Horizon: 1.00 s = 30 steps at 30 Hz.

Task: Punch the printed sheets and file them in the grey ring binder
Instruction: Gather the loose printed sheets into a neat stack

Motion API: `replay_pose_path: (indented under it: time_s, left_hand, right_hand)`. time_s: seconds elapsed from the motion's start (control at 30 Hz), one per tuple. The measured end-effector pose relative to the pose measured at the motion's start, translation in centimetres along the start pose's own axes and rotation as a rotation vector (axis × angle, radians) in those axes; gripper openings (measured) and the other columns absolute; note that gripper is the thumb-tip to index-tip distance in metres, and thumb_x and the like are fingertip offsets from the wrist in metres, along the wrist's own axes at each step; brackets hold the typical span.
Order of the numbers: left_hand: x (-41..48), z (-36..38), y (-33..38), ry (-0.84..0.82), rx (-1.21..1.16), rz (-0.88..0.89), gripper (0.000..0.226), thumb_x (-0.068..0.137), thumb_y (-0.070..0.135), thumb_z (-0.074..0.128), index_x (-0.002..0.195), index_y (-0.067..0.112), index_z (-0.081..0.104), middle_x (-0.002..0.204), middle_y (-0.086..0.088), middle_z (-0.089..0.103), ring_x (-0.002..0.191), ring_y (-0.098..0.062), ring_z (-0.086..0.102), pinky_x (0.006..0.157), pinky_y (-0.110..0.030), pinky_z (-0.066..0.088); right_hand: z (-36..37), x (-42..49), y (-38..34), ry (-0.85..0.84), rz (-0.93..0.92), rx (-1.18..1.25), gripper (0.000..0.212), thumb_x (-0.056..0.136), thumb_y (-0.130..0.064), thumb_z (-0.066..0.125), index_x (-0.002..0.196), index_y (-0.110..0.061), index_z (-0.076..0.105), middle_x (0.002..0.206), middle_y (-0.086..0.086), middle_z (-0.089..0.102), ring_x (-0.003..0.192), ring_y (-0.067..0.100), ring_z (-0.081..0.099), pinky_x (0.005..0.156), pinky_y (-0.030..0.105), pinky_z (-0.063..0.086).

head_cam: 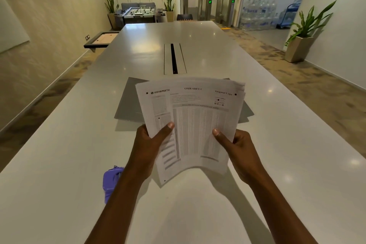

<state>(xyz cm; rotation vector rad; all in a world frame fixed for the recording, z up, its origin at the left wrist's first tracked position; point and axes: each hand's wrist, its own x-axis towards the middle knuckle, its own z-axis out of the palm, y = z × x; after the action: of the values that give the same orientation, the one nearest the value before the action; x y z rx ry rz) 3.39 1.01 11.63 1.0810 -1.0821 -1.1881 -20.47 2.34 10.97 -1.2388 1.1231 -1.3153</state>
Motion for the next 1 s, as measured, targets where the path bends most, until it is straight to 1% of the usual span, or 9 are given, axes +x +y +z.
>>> replay_pose_path:
  time_s: [0.2, 0.3, 0.37, 0.47, 0.6, 0.67, 0.77, 0.87, 1.0]
  left_hand:
    - [-0.1, 0.0, -2.4, 0.044, 0.103, -0.051, 0.024, 0.092, 0.015, 0.075, 0.107, 0.032, 0.068, 0.092, 0.02, 0.082, 0.091, -0.004, 0.079, 0.079, -0.023, 0.065]
    - [-0.5, 0.0, -3.4, 0.04, 0.144, -0.06, 0.023, 0.092, 0.014, 0.074, 0.106, 0.032, 0.067, 0.087, 0.023, 0.081, 0.087, 0.002, 0.078, 0.071, -0.016, 0.063]
    - [-0.8, 0.1, -3.7, 0.059, 0.147, -0.073, 0.029, 0.086, 0.024, 0.079, 0.111, 0.031, 0.069, 0.097, 0.016, 0.082, 0.093, -0.004, 0.078, 0.079, -0.023, 0.065]
    - [-0.7, 0.0, -3.9, 0.068, 0.17, -0.081, 0.051, 0.08, 0.034, 0.081, 0.127, 0.021, 0.067, 0.118, 0.002, 0.078, 0.106, -0.018, 0.077, 0.087, -0.03, 0.065]
    - [-0.1, -0.4, -3.4, 0.064, 0.197, -0.062, 0.047, 0.088, 0.024, 0.079, 0.132, 0.017, 0.064, 0.122, -0.001, 0.076, 0.109, -0.019, 0.075, 0.091, -0.034, 0.063]
    - [0.1, -0.5, -3.8, 0.061, 0.196, -0.081, 0.052, 0.085, 0.029, 0.081, 0.133, 0.017, 0.063, 0.123, -0.002, 0.076, 0.11, -0.02, 0.074, 0.095, -0.039, 0.062]
    - [-0.2, -0.6, -5.1, 0.077, 0.183, -0.124, 0.073, 0.072, 0.046, 0.086, 0.133, 0.016, 0.061, 0.124, -0.004, 0.075, 0.112, -0.024, 0.074, 0.097, -0.044, 0.062]
    - [-0.4, -0.8, -6.1, 0.068, 0.182, -0.134, 0.079, 0.069, 0.05, 0.085, 0.134, 0.015, 0.059, 0.124, -0.004, 0.075, 0.113, -0.024, 0.074, 0.092, -0.037, 0.064]
    - [0.0, -1.1, -5.6, 0.061, 0.133, -0.116, 0.059, 0.078, 0.035, 0.083, 0.13, 0.014, 0.063, 0.118, -0.003, 0.078, 0.107, -0.022, 0.076, 0.077, -0.022, 0.064]
  right_hand:
    - [-0.2, -0.4, 1.6, 0.008, 0.049, -0.014, 0.023, 0.091, -0.027, 0.073, 0.113, -0.025, 0.075, 0.11, -0.003, 0.08, 0.102, 0.017, 0.076, 0.083, 0.032, 0.063]
    - [0.0, -0.7, 2.4, 0.009, 0.072, -0.023, 0.023, 0.091, -0.025, 0.075, 0.114, -0.028, 0.073, 0.111, -0.006, 0.08, 0.102, 0.014, 0.076, 0.082, 0.029, 0.062]
    - [0.1, -0.9, 2.9, 0.011, 0.079, -0.029, 0.024, 0.091, -0.024, 0.075, 0.114, -0.03, 0.072, 0.11, -0.008, 0.08, 0.101, 0.012, 0.076, 0.08, 0.027, 0.062]
    - [0.4, -0.9, 3.0, 0.021, 0.069, -0.039, 0.025, 0.091, -0.022, 0.077, 0.113, -0.031, 0.071, 0.108, -0.01, 0.08, 0.099, 0.01, 0.076, 0.078, 0.024, 0.062]
    - [0.4, -0.4, 2.5, 0.024, 0.043, -0.014, 0.025, 0.09, -0.02, 0.077, 0.112, -0.03, 0.072, 0.107, -0.007, 0.08, 0.098, 0.01, 0.076, 0.076, 0.025, 0.062]
    - [0.4, -0.3, 2.6, 0.026, 0.044, -0.028, 0.024, 0.09, -0.02, 0.077, 0.112, -0.03, 0.072, 0.106, -0.009, 0.08, 0.096, 0.009, 0.076, 0.075, 0.023, 0.062]
    - [0.5, -0.5, 3.4, 0.035, 0.07, -0.06, 0.023, 0.09, -0.022, 0.077, 0.109, -0.033, 0.071, 0.102, -0.011, 0.081, 0.095, 0.007, 0.076, 0.074, 0.021, 0.061]
    - [0.4, -0.6, 4.5, 0.02, 0.097, -0.084, 0.022, 0.09, -0.024, 0.078, 0.11, -0.031, 0.072, 0.103, -0.012, 0.081, 0.095, 0.007, 0.077, 0.076, 0.021, 0.061]
    - [-0.3, -0.5, 4.9, 0.005, 0.124, -0.125, 0.026, 0.086, -0.031, 0.08, 0.105, -0.013, 0.08, 0.101, 0.001, 0.082, 0.094, 0.022, 0.079, 0.083, 0.035, 0.064]
